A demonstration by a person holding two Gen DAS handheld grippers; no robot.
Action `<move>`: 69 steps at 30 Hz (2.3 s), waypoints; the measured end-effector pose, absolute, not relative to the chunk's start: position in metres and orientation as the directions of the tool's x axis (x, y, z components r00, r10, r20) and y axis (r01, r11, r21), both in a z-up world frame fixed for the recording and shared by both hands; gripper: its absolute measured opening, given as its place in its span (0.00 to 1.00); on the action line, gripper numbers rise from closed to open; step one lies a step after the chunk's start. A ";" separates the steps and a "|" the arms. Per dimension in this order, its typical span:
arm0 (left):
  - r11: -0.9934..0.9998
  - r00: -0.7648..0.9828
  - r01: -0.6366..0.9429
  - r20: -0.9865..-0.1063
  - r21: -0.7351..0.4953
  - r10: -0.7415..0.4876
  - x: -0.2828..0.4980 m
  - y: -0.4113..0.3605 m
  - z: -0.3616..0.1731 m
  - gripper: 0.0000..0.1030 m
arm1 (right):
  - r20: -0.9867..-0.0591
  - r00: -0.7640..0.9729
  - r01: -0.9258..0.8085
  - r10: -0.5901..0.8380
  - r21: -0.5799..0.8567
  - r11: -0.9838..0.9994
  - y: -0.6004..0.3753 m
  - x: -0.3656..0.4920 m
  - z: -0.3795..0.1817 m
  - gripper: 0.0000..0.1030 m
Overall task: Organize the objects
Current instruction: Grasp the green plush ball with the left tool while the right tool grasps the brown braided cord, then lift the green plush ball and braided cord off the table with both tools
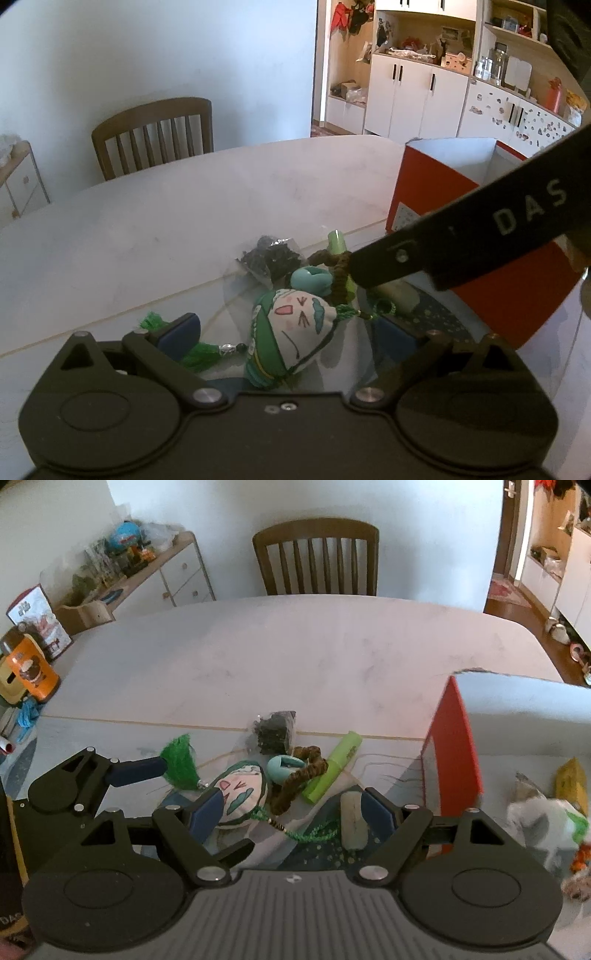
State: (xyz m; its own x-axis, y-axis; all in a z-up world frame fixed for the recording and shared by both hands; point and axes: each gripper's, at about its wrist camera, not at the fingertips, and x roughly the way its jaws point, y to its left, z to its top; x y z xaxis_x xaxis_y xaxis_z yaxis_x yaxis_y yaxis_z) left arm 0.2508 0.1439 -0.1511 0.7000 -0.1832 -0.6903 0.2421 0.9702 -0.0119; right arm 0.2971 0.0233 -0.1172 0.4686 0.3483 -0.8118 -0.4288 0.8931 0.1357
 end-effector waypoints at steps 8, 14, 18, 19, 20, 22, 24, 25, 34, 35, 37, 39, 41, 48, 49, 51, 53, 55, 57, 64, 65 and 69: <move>0.969 0.666 0.232 -0.712 -0.084 -0.221 0.268 0.150 -0.159 0.92 | -0.829 0.451 -0.405 0.329 0.138 0.904 0.029 0.325 -0.132 0.72; 0.966 0.639 0.225 -0.729 -0.128 -0.246 0.278 0.153 -0.164 0.86 | -0.851 0.411 -0.371 0.326 0.170 0.913 0.027 0.341 -0.148 0.54; 0.963 0.624 0.221 -0.737 -0.152 -0.259 0.280 0.155 -0.167 0.77 | -0.857 0.390 -0.375 0.339 0.188 0.908 0.029 0.345 -0.155 0.44; 0.963 0.621 0.218 -0.739 -0.156 -0.261 0.280 0.156 -0.168 0.76 | -0.857 0.387 -0.378 0.339 0.189 0.907 0.030 0.345 -0.155 0.44; 0.963 0.618 0.217 -0.741 -0.160 -0.262 0.281 0.155 -0.169 0.75 | -0.858 0.382 -0.380 0.343 0.193 0.905 0.031 0.345 -0.156 0.40; 0.963 0.616 0.215 -0.742 -0.164 -0.264 0.281 0.156 -0.169 0.69 | -0.858 0.376 -0.380 0.349 0.201 0.903 0.032 0.345 -0.158 0.34; 0.962 0.610 0.213 -0.746 -0.172 -0.268 0.282 0.157 -0.169 0.65 | -0.856 0.376 -0.381 0.354 0.205 0.901 0.032 0.346 -0.158 0.31; 0.962 0.609 0.212 -0.746 -0.174 -0.269 0.282 0.157 -0.168 0.62 | -0.856 0.372 -0.383 0.360 0.212 0.899 0.032 0.346 -0.158 0.29; 0.967 0.605 0.183 -0.755 -0.176 -0.252 0.274 0.158 -0.165 0.53 | -0.850 0.392 -0.392 0.352 0.192 0.900 0.033 0.337 -0.152 0.09; 0.967 0.607 0.180 -0.754 -0.178 -0.252 0.272 0.159 -0.164 0.53 | -0.846 0.399 -0.392 0.354 0.192 0.900 0.033 0.335 -0.150 0.08; 0.968 0.612 0.173 -0.750 -0.184 -0.252 0.267 0.161 -0.160 0.53 | -0.837 0.411 -0.399 0.363 0.193 0.896 0.031 0.330 -0.147 0.07; 0.969 0.616 0.162 -0.748 -0.187 -0.247 0.263 0.163 -0.157 0.53 | -0.831 0.414 -0.410 0.371 0.194 0.891 0.031 0.326 -0.142 0.07; 0.969 0.616 0.152 -0.748 -0.194 -0.246 0.258 0.164 -0.154 0.53 | -0.824 0.418 -0.421 0.382 0.197 0.885 0.031 0.320 -0.136 0.07; 0.965 0.626 0.127 -0.736 -0.229 -0.257 0.239 0.169 -0.139 0.53 | -0.795 0.428 -0.453 0.431 0.224 0.863 0.023 0.296 -0.113 0.07; 0.965 0.628 0.126 -0.735 -0.230 -0.257 0.236 0.169 -0.137 0.53 | -0.791 0.428 -0.454 0.437 0.230 0.861 0.021 0.293 -0.109 0.07; 0.966 0.632 0.125 -0.733 -0.225 -0.252 0.231 0.169 -0.133 0.53 | -0.783 0.429 -0.455 0.450 0.243 0.857 0.016 0.285 -0.101 0.07; 0.968 0.635 0.124 -0.732 -0.220 -0.247 0.226 0.167 -0.127 0.53 | -0.773 0.435 -0.456 0.462 0.253 0.853 0.010 0.277 -0.093 0.07; 0.968 0.638 0.127 -0.729 -0.216 -0.247 0.222 0.166 -0.121 0.53 | -0.765 0.440 -0.455 0.471 0.262 0.851 0.004 0.269 -0.085 0.07; 0.967 0.642 0.132 -0.725 -0.217 -0.250 0.218 0.162 -0.112 0.53 | -0.758 0.446 -0.453 0.477 0.268 0.850 -0.004 0.263 -0.077 0.07; 0.962 0.653 0.173 -0.707 -0.212 -0.273 0.207 0.146 -0.079 0.53 | -0.745 0.460 -0.460 0.483 0.265 0.847 -0.031 0.243 -0.054 0.07; 0.961 0.654 0.178 -0.705 -0.211 -0.276 0.207 0.142 -0.074 0.53 | -0.741 0.465 -0.460 0.484 0.265 0.847 -0.036 0.242 -0.051 0.07; 0.958 0.656 0.196 -0.698 -0.210 -0.287 0.206 0.127 -0.057 0.53 | -0.724 0.488 -0.449 0.487 0.269 0.852 -0.061 0.234 -0.038 0.07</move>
State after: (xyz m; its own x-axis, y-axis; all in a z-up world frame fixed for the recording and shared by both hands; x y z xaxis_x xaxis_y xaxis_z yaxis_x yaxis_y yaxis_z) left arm 0.2055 0.1270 -0.0567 0.6561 -0.2875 -0.6978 0.1965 0.9578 -0.2099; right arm 0.2338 -0.0607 -0.0376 0.4884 0.4865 -0.7244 -0.4494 0.8518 0.2692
